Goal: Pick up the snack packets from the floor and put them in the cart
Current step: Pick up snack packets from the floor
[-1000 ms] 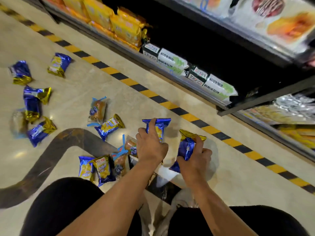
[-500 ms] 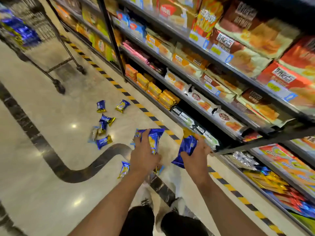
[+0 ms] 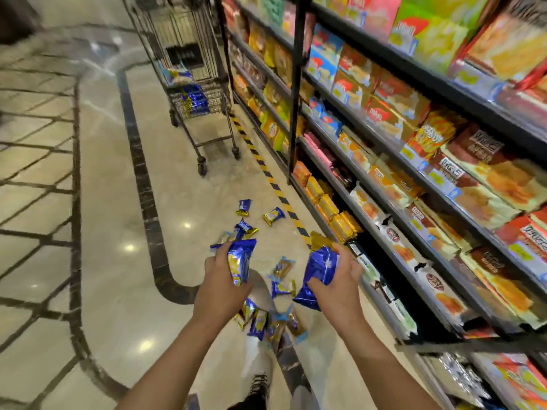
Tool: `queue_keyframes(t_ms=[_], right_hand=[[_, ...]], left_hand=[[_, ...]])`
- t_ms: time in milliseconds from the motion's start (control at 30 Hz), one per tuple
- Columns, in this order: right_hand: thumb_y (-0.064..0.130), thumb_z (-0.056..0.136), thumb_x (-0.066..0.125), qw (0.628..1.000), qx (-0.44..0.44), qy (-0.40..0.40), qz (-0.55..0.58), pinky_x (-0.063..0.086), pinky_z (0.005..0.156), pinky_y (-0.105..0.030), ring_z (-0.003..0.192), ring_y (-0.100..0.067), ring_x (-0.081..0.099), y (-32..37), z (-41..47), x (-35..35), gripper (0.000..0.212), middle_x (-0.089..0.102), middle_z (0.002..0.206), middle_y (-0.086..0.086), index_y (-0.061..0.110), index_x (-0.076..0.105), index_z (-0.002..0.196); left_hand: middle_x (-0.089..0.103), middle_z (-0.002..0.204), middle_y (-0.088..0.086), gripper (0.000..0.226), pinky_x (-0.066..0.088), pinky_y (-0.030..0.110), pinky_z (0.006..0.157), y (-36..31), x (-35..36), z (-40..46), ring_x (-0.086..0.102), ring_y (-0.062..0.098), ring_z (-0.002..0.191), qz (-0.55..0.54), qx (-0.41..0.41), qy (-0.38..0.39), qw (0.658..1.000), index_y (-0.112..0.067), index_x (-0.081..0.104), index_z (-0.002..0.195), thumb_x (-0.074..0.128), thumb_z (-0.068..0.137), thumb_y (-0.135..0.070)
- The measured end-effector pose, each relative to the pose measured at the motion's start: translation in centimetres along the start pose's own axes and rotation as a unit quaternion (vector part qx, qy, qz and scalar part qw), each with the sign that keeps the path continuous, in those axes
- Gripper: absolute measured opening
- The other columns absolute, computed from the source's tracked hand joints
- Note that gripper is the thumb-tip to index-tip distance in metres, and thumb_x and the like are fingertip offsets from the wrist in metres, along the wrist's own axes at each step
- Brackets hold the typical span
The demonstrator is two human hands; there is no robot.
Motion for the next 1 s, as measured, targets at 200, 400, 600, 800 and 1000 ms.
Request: queue_keyframes(t_ms=[200,400,600,800,1000], right_hand=[[0.005,0.082,0.071,0.990,-0.088,0.091,-0.053,0.041,0.062,0.001,0.087,0.011,0.045,3.0,-1.6,4.0,0.078,0.024,0.136,0.000,0.028,0.032,0.145],[0.009,0.083,0.072,0.972,-0.141,0.176,-0.071,0.041,0.073,-0.004,0.090,0.008,0.047,5.8,-5.3,10.5,0.077,0.025,0.133,0.001,0.029,0.032,0.146],[0.018,0.088,0.070,0.952,-0.171,0.241,-0.084,0.037,0.079,-0.007,0.099,-0.008,0.045,8.5,-9.2,17.4,0.070,0.024,0.135,0.003,0.029,0.031,0.146],[0.026,0.087,0.070,0.927,-0.206,0.283,-0.133,0.046,0.088,-0.028,0.103,-0.004,0.040,11.2,-12.6,24.9,0.072,0.024,0.146,0.003,0.036,0.029,0.145],[0.017,0.088,0.068,0.918,-0.222,0.294,-0.144,0.035,0.067,0.006,0.102,0.001,0.036,13.9,-15.2,32.5,0.069,0.029,0.144,0.002,0.029,0.032,0.146]], left_hand=[[0.042,0.126,0.001,0.090,0.048,0.031,0.080,2.4,-3.6,-5.7,0.054,0.018,0.103,-0.032,-0.060,-0.074,0.995,-0.033,0.028,0.148,0.070,0.072,-0.010],[0.040,0.125,-0.001,0.087,0.052,0.040,0.088,7.6,-7.9,-11.0,0.057,0.022,0.103,-0.054,-0.131,-0.148,0.979,-0.038,0.027,0.146,0.071,0.074,-0.017],[0.041,0.126,0.001,0.086,0.053,0.036,0.085,13.1,-12.6,-14.3,0.056,0.016,0.093,-0.073,-0.173,-0.229,0.955,-0.035,0.026,0.149,0.075,0.079,-0.024],[0.041,0.123,-0.002,0.087,0.041,0.022,0.074,17.7,-17.1,-15.5,0.047,0.008,0.090,-0.090,-0.189,-0.285,0.935,-0.030,0.026,0.151,0.077,0.081,-0.030],[0.040,0.117,-0.003,0.082,0.047,0.022,0.074,23.0,-21.2,-15.2,0.056,0.011,0.091,-0.141,-0.187,-0.288,0.929,-0.033,0.031,0.147,0.077,0.079,-0.025]])
Point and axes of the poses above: each hand's wrist, its own z-axis towards the middle knuckle, its own x-axis out of the palm, y = z × x, the point moved 5 cm from there along z, towards the middle knuckle
